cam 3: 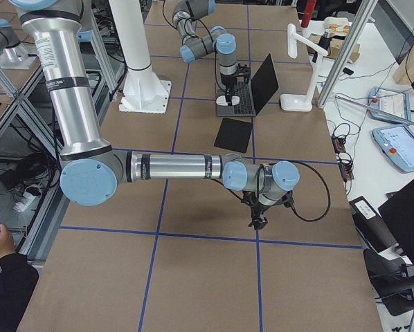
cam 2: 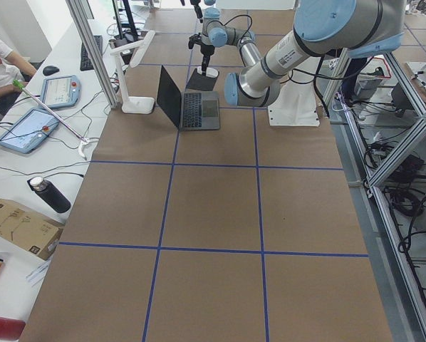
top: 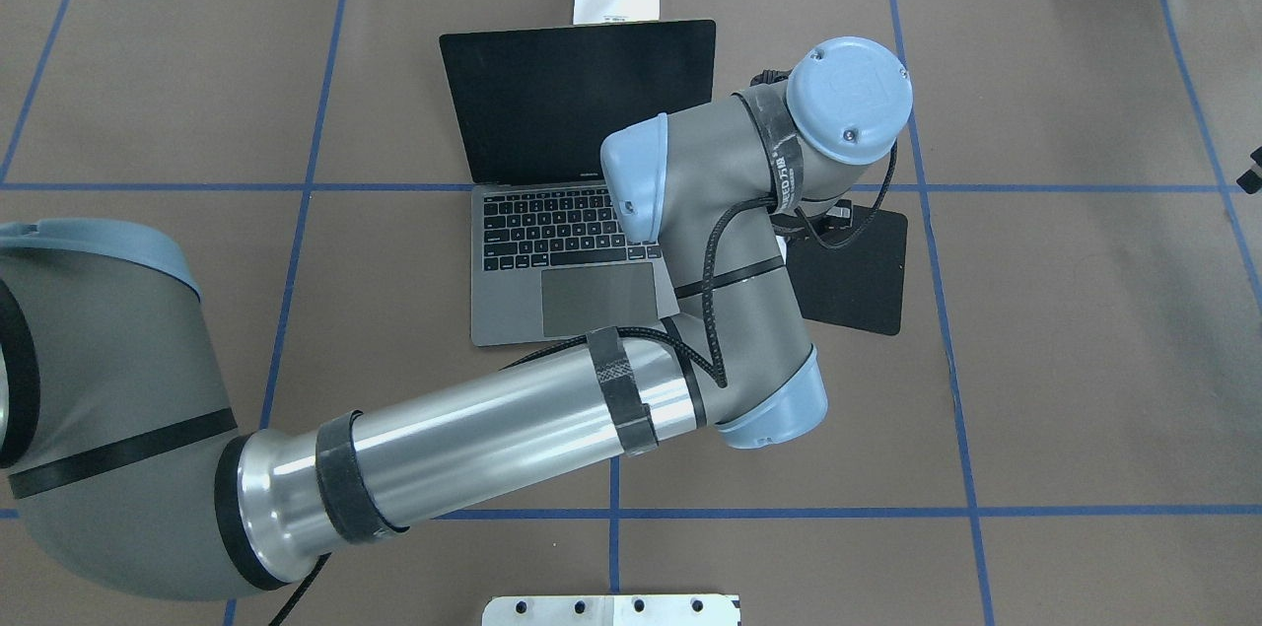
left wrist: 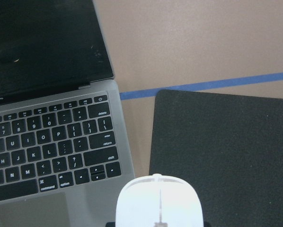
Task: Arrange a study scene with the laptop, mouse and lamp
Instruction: 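Move the white mouse with the left gripper across toward the mouse pad, then lower the white mouse onto the black mouse pad with the left gripper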
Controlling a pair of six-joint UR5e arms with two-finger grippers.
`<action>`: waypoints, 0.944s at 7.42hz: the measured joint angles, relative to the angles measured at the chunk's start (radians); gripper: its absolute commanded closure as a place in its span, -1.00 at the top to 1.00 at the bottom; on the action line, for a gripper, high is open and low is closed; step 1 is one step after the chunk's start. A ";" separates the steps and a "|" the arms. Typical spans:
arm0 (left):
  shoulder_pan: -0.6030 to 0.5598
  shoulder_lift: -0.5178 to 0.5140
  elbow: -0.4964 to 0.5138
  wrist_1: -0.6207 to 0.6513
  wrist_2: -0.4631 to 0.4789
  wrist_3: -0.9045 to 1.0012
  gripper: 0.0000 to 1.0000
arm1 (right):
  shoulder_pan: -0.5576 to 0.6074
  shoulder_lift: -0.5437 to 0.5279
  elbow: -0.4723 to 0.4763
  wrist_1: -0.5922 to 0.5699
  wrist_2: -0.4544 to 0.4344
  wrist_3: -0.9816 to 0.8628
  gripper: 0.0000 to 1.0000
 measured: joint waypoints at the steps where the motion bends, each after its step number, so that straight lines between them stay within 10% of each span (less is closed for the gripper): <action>1: 0.000 -0.022 0.041 -0.011 0.001 0.015 -1.00 | -0.001 0.003 -0.003 0.000 0.000 0.001 1.00; 7: 0.003 -0.133 0.328 -0.197 0.005 0.019 -1.00 | -0.012 0.006 -0.007 0.000 0.000 0.008 1.00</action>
